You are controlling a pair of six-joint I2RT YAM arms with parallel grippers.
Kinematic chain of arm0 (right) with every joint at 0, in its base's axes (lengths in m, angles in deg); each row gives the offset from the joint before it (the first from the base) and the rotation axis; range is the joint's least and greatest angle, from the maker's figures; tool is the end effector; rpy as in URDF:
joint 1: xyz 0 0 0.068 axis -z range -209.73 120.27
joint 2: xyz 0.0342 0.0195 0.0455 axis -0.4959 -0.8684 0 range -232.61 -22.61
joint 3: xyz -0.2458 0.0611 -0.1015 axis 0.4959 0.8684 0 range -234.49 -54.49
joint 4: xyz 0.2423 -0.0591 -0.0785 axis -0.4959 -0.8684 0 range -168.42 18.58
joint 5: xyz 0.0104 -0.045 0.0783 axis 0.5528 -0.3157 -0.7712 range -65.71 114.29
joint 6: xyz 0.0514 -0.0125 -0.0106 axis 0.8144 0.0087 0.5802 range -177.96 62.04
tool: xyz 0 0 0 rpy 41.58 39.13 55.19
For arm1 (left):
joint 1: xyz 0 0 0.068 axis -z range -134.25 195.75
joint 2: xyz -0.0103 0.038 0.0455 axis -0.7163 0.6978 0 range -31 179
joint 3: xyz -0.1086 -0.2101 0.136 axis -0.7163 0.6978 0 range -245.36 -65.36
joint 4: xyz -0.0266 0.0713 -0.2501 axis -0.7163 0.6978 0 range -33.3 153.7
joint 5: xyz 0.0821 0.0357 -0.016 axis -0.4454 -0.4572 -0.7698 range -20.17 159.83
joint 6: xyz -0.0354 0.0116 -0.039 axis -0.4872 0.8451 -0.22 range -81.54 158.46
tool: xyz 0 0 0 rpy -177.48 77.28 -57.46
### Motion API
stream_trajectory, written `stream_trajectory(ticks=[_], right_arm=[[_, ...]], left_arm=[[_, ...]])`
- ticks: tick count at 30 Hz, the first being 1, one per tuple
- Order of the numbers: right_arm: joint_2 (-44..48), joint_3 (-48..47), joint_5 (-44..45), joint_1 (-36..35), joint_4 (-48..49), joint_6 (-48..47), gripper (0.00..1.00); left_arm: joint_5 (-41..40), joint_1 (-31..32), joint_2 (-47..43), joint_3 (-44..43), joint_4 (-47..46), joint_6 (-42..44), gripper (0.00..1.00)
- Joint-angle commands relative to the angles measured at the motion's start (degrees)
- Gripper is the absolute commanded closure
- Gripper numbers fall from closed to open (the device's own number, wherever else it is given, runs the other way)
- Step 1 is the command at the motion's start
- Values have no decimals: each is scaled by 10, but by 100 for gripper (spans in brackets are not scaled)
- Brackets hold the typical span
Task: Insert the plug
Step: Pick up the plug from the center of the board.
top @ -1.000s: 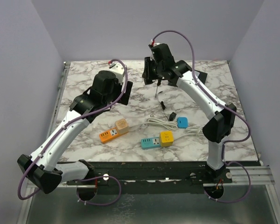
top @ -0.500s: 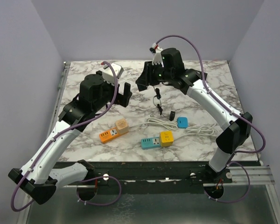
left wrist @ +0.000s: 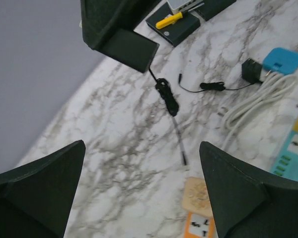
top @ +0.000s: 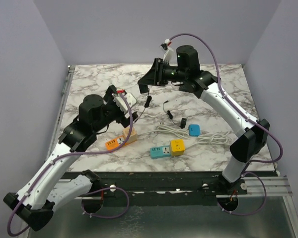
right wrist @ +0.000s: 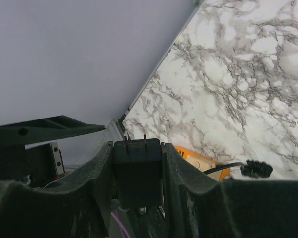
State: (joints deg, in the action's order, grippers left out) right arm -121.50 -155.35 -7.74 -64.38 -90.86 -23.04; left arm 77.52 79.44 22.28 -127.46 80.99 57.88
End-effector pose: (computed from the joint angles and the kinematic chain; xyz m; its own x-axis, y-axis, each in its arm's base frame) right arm 0.3208 0.2447 0.4113 -0.7167 0.0946 -0.6909 -0.5951 0.4336 0.6767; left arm 0.1641 -0.1152 0.3929 0.0091 0.3899 -0.9208 0.6935 0.6610 0.2867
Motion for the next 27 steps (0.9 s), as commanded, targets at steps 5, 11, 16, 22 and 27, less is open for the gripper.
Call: stream_trajectory(ticks=[5, 11, 16, 22, 27], right_arm=[[-78, -139, -114, 24, -149, -4, 85], [-89, -128, -147, 20, -127, 30, 90], [-9, 21, -130, 21, 116, 176, 90], [54, 205, -9, 14, 499, 420, 90], [50, 183, 59, -5, 503, 431, 90]], left_arm=[[64, -3, -147, 142, -69, 611, 3], [132, -3, -169, 202, -198, 697, 7], [-2, -2, -129, 130, -281, 334, 8], [-103, -3, -47, 5, -197, 1, 8], [1, -2, -68, 33, -187, -46, 7]])
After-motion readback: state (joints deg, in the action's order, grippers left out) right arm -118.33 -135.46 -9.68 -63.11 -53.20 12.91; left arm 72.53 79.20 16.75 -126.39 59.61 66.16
